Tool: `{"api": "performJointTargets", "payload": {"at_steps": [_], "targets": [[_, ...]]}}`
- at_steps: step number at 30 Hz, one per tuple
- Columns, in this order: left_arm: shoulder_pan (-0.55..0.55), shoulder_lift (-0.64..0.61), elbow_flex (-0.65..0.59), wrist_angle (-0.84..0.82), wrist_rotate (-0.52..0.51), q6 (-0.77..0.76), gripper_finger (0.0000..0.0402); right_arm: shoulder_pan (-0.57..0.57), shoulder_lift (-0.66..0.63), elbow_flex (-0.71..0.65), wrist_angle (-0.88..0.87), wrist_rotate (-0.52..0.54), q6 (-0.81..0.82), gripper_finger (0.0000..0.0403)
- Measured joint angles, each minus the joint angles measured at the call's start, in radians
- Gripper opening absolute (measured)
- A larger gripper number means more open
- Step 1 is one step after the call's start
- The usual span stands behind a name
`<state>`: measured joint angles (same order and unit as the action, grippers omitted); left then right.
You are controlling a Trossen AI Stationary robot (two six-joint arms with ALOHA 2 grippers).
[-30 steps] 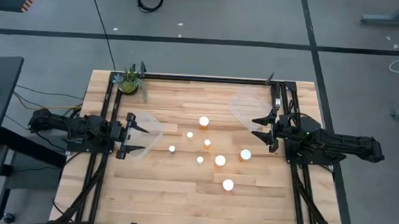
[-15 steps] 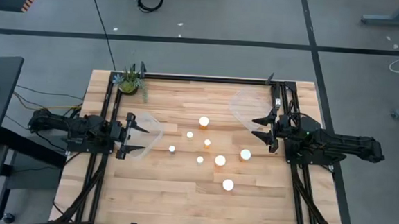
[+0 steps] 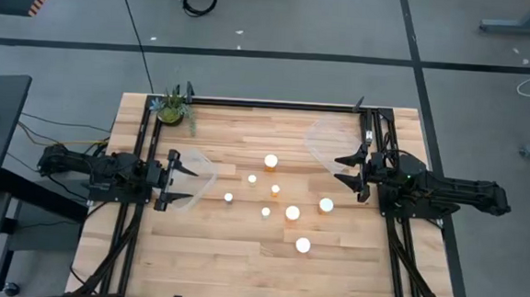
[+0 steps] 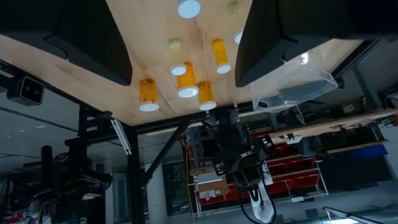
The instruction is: Pick and place medicine bottles into bin by pill shape (circle, oval)
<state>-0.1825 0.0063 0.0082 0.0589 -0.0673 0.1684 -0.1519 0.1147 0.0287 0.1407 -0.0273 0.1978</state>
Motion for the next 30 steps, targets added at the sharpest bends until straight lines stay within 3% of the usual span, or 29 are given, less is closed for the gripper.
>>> {"api": "performJointTargets", "payload": {"at_steps": [23,30], "targets": [[0.000,0.000,0.000,0.006,0.000,-0.002,0.0293,0.000,0.000,0.000,0.000,0.000,0.000,0.0272],[0.001,0.000,0.000,0.223,0.000,-0.195,0.0293,0.000,0.000,0.000,0.000,0.000,0.000,0.0272]]}}
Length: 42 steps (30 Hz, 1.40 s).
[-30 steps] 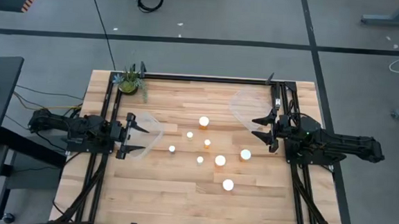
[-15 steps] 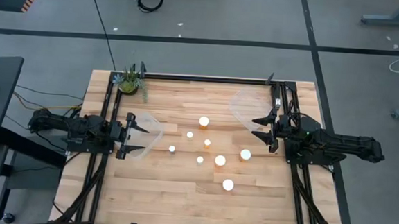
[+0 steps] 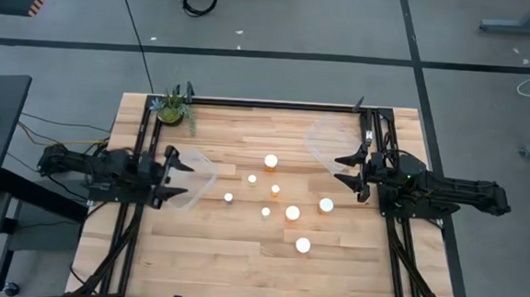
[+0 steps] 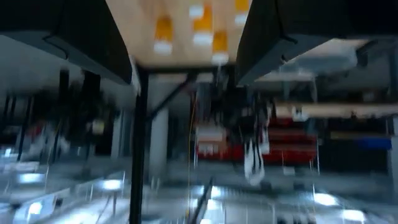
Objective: Pick and place medicine bottles into bin by pill shape (circle, oval)
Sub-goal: Put the small yellow pill bottle into the left transparent bin
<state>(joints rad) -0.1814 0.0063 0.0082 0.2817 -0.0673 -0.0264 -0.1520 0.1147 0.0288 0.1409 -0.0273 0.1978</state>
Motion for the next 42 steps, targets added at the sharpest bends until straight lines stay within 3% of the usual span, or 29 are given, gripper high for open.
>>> {"api": "performJointTargets", "payload": {"at_steps": [10,18,24,34,42], "targets": [[0.000,0.000,0.000,0.066,0.000,0.064,0.0293,0.000,0.000,0.000,0.000,0.000,0.000,0.0272],[0.001,0.000,0.000,0.070,-0.009,-0.024,0.0293,0.000,0.000,0.000,0.000,0.000,0.000,0.0272],[0.001,0.000,0.000,0.061,-0.159,-0.015,0.0293,0.000,0.000,0.000,-0.001,0.000,0.000,0.0272],[0.001,0.001,0.000,0.064,-0.530,-0.019,0.0293,0.000,0.000,0.000,-0.001,0.000,0.000,0.0272],[0.001,0.001,0.000,0.049,-0.587,-0.016,0.0293,0.000,0.000,0.000,-0.001,0.000,0.000,0.0272]]}}
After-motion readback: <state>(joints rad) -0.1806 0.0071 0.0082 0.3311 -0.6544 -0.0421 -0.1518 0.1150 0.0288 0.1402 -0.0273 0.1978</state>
